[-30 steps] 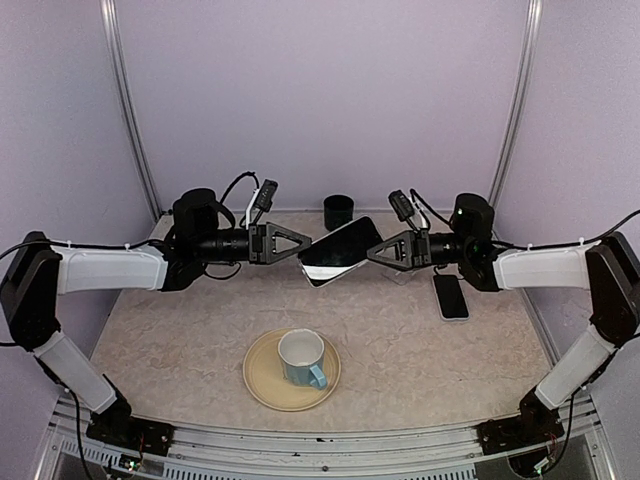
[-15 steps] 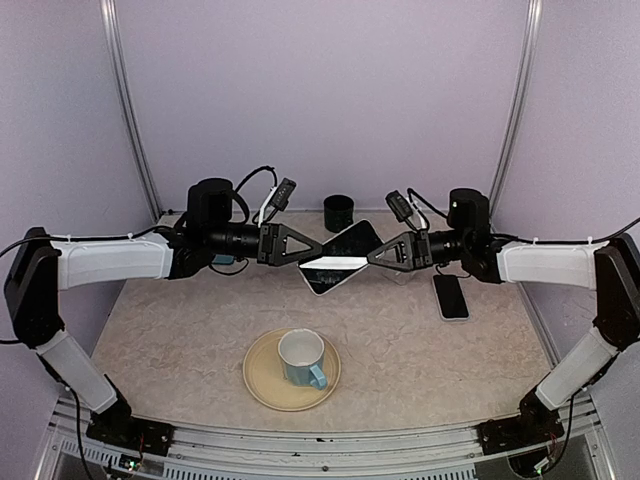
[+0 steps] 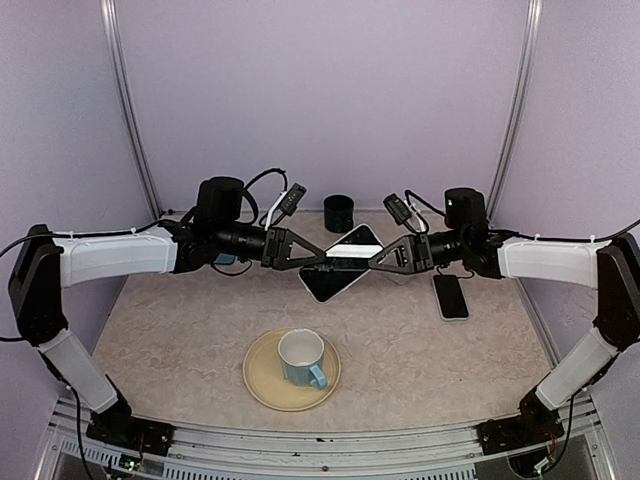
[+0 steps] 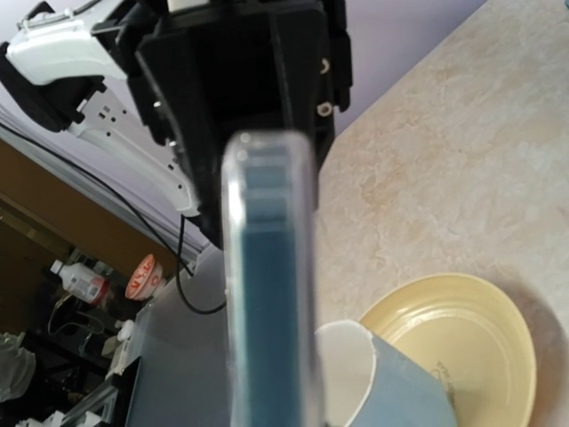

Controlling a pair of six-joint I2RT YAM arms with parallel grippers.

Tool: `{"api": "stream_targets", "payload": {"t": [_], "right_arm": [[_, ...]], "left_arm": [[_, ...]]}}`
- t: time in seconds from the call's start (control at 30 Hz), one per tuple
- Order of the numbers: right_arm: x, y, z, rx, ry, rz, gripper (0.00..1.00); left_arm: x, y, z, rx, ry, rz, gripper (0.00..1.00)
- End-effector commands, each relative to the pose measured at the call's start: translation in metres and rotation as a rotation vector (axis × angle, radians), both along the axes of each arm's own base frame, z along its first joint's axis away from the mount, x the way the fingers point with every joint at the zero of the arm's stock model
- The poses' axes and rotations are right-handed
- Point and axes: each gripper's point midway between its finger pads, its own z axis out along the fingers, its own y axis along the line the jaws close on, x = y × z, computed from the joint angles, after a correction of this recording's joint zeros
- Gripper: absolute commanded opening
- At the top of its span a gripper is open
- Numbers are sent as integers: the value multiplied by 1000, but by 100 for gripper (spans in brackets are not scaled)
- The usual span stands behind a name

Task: Put the phone into the phone case
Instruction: Pass from the right arm to the left

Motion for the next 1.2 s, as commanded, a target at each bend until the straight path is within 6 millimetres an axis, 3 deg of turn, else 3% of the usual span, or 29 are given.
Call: {"api": "stream_targets", "payload": {"t": [0.0, 0.3, 0.4, 0.53, 0.7, 0.73, 0.93, 1.17], "right_arm": [[-8, 1, 25, 43, -85, 34, 0], [-10, 1, 25, 49, -90, 45, 0], [-10, 2, 27, 56, -96, 50, 0], [-9, 3, 26, 53, -93, 51, 0], [-7, 4, 21, 44, -91, 42, 0], [-6, 4, 21, 42, -92, 38, 2], [6, 2, 20, 22, -105, -29, 40], [23, -3, 21, -17, -128, -165, 61]], "left_arm": [[-5, -4, 2, 1, -22, -32, 28], [-5, -13, -9, 17, 4, -55, 29], [-6, -17, -13, 24, 9, -64, 21], [-6, -19, -13, 20, 4, -64, 0], [-5, -19, -14, 16, 8, -51, 0], [-4, -19, -15, 14, 11, -44, 0], [7, -17, -6, -62, 46, 55, 0], [23, -12, 14, -208, 92, 196, 0]]}}
